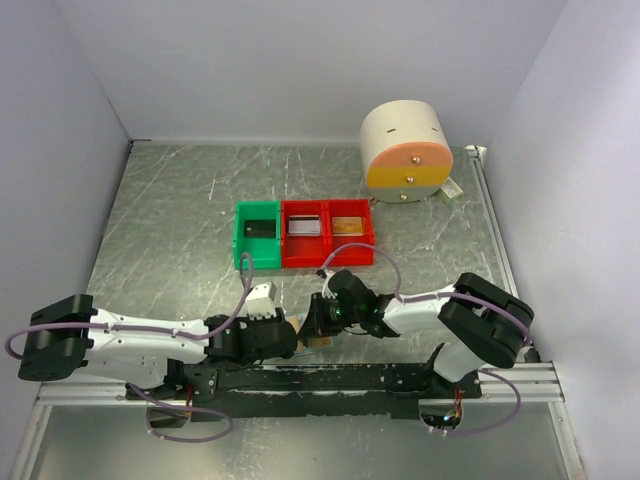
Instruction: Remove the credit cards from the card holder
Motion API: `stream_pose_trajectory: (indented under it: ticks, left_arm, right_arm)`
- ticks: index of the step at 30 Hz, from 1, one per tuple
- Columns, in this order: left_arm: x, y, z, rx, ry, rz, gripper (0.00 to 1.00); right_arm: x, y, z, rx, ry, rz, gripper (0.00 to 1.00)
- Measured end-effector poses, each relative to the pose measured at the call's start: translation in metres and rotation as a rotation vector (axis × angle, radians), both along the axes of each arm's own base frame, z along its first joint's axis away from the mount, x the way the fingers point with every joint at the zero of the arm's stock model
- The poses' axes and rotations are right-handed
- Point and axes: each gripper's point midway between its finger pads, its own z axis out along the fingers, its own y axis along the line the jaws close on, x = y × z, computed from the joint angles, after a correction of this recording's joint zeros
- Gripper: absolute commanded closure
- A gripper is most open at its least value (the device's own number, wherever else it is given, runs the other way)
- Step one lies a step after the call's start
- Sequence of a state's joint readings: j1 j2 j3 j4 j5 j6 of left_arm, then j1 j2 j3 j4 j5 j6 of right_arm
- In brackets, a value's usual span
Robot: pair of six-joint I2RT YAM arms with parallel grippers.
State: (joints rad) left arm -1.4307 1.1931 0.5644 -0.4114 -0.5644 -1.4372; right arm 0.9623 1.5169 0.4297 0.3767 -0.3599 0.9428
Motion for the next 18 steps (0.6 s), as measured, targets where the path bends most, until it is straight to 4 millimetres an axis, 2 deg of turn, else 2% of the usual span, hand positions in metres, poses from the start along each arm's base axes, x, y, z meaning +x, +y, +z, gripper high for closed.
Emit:
stream_pose_trajectory:
  ticks: [10,18]
  left_arm:
    - [-0.003,0.017,-0.017,0.019,0.010,0.006,0.50]
    - [-0.003,0.013,-0.017,-0.004,0.020,0.005,0.52]
  right_arm:
    - [-0.008,0.002,0.001,0.052,0.040,0.003,0.98]
    - [-0.007,0.004,0.005,0.076,0.049,-0.004,0.99]
